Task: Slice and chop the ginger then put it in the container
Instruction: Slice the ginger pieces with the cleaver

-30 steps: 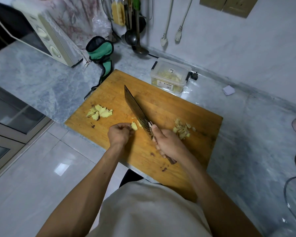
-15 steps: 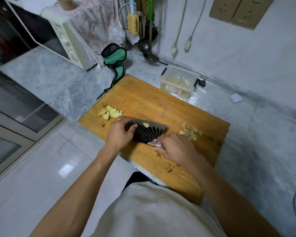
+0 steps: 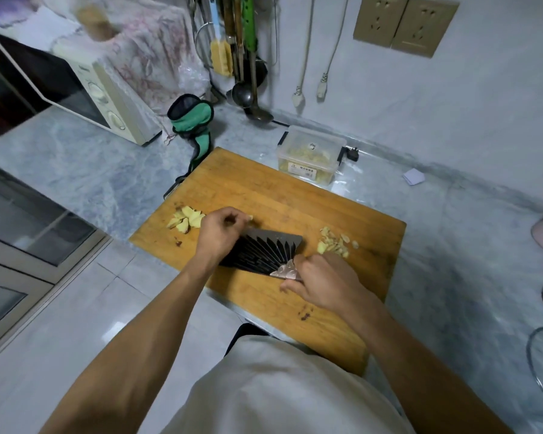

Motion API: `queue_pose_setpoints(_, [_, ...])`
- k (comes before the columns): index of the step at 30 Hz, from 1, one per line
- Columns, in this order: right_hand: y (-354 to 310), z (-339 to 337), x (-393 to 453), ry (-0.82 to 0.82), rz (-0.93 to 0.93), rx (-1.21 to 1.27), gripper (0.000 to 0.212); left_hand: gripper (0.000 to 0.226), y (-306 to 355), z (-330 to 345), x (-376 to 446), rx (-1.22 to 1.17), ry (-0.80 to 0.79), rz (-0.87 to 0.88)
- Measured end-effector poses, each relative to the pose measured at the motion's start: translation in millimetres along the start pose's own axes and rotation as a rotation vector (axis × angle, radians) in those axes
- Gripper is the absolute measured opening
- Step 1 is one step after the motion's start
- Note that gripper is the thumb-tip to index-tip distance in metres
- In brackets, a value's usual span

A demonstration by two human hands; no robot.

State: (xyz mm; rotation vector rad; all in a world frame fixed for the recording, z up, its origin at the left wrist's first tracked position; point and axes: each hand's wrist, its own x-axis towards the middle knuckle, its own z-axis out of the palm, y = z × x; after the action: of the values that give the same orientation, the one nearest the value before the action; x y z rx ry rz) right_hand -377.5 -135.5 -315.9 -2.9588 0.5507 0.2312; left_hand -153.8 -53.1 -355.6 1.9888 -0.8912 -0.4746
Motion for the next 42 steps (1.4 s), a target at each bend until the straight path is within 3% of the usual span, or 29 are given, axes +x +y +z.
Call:
queue_pose_setpoints(6, [15,-4,0,0.027,0.172,0.065,0.042,0.011,-4,-7,-15,-0.064,0.3,-0.075])
queue_pose_setpoints(9, [23,0,2,0.047,0.305,0.211,0.042,0.009,-15,-3,-20,0.009,0.12,-0.219])
queue_pose_setpoints(13, [26,-2,4,0.1,0.426,0.532,0.047,0.014,-28,6,-14,0.163,-0.101,-0.204])
queue_pose_setpoints(18, [24,-10,7,0.167,0.458,0.694,0.056,0.027,-21,14,2,0.515,-0.157,0.012])
queue_pose_setpoints(23, [25,-1,14,0.18,0.489,0.775,0.059,0.038,-5,40,8,0.675,-0.404,0.428])
queue_pose_setpoints(26, [24,1,17,0.161,0.505,0.782,0.07,0.036,-14,43,15,0.774,-0.527,0.544])
queue_pose_setpoints(29, [20,0,20,0.15,0.514,0.801,0.08,0.032,-37,22,19,0.773,-0.505,0.582])
queue_pose_setpoints(33, [12,-1,29,0.124,0.549,0.841,0.072,0.032,-72,-24,25,0.776,-0.417,0.635])
queue_pose_setpoints(38, [-6,-9,39,0.119,0.565,0.935,0.056,0.028,-96,-65,39,0.776,-0.334,0.52])
queue_pose_setpoints(42, [-15,-16,43,0.146,0.547,0.991,0.054,0.024,-86,-63,33,0.63,-0.224,0.44])
